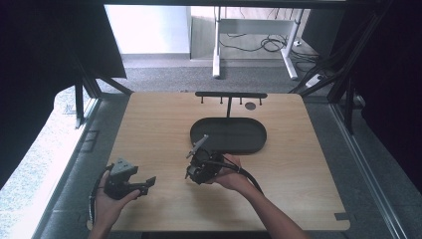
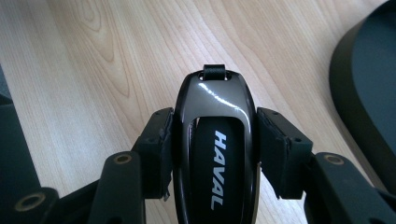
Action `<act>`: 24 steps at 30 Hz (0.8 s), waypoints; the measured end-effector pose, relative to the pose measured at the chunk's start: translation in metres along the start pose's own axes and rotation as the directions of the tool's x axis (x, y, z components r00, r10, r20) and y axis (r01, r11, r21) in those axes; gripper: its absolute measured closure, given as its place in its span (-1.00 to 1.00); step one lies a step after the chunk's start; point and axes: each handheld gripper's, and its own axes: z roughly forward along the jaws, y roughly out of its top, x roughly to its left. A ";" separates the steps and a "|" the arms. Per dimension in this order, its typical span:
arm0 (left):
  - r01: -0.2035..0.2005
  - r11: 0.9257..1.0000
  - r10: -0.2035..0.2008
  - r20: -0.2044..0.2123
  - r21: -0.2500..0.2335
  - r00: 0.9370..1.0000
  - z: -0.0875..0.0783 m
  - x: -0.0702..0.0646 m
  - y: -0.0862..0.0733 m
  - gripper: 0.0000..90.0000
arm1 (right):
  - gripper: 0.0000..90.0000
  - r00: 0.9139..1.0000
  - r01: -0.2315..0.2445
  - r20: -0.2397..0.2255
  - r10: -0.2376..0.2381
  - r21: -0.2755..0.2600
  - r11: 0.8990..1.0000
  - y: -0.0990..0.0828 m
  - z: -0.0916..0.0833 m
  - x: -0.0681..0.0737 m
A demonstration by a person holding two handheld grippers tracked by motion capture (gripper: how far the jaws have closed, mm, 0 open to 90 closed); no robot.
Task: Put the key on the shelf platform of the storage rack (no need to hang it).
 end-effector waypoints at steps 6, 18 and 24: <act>-0.005 1.000 0.005 0.000 0.002 1.000 0.001 0.000 0.000 -0.52 | 0.09 1.000 -0.009 0.012 0.009 -0.016 1.000 -0.004 -0.010 -0.004; -0.007 1.000 0.007 0.000 0.004 1.000 0.002 -0.001 0.000 -0.52 | 0.09 0.999 -0.023 0.029 0.025 -0.040 0.999 -0.011 -0.023 -0.012; -0.008 1.000 0.008 0.002 0.005 1.000 0.002 -0.002 0.000 -0.52 | 0.09 0.999 -0.028 0.037 0.030 -0.039 0.999 -0.013 -0.026 -0.014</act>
